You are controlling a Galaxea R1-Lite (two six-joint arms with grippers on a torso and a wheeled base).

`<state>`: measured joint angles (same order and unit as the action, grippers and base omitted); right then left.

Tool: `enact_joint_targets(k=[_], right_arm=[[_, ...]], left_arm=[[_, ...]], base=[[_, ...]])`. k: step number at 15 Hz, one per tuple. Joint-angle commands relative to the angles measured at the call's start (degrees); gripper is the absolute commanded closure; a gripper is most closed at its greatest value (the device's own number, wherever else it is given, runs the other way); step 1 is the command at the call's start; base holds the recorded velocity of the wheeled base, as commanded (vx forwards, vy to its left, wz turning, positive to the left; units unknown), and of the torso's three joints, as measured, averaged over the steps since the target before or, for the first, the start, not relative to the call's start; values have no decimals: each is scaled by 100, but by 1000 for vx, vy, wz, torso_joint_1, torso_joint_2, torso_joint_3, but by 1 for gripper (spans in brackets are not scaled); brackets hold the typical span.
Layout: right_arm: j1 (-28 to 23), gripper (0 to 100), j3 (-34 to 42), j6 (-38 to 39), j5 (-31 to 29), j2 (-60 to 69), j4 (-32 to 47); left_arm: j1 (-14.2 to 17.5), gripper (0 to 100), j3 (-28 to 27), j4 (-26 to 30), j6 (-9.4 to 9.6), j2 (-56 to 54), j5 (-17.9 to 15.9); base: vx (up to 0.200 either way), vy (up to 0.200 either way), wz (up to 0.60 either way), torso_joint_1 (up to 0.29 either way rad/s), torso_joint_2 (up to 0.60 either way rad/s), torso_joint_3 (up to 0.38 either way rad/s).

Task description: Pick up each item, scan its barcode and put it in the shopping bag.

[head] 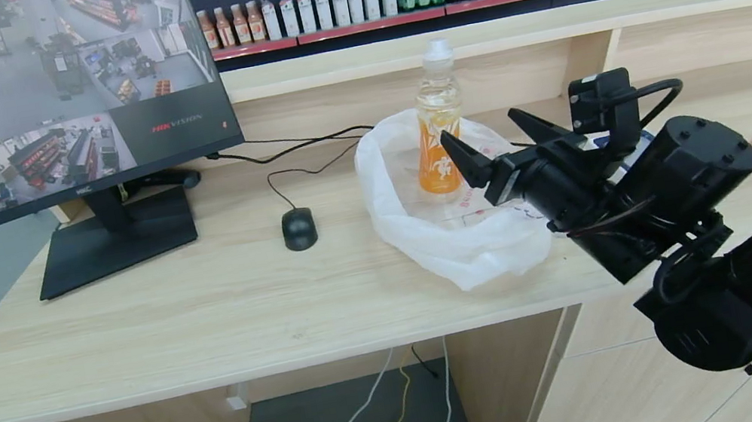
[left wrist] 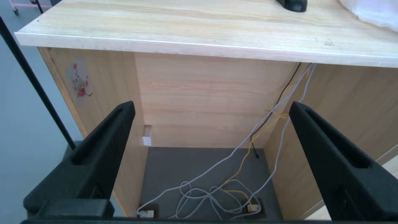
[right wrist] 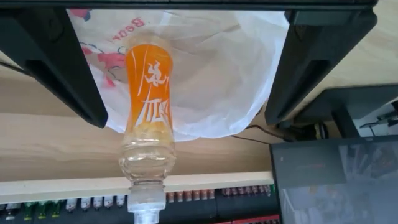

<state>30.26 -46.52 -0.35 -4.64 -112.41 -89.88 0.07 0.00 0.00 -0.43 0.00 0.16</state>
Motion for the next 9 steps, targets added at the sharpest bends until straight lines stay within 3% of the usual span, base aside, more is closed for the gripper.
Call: enact_joint_targets(k=[1,9], right_arm=[[156,0,556,9,-10,422,-12],[569,0,670,255,-168,641,-12]], left_arm=[[1,0,0,0,-1,0,2],[1,0,0,0,-1,0,2]], base=[[0,0,0,0,0,0],[0,0,0,0,0,0]])
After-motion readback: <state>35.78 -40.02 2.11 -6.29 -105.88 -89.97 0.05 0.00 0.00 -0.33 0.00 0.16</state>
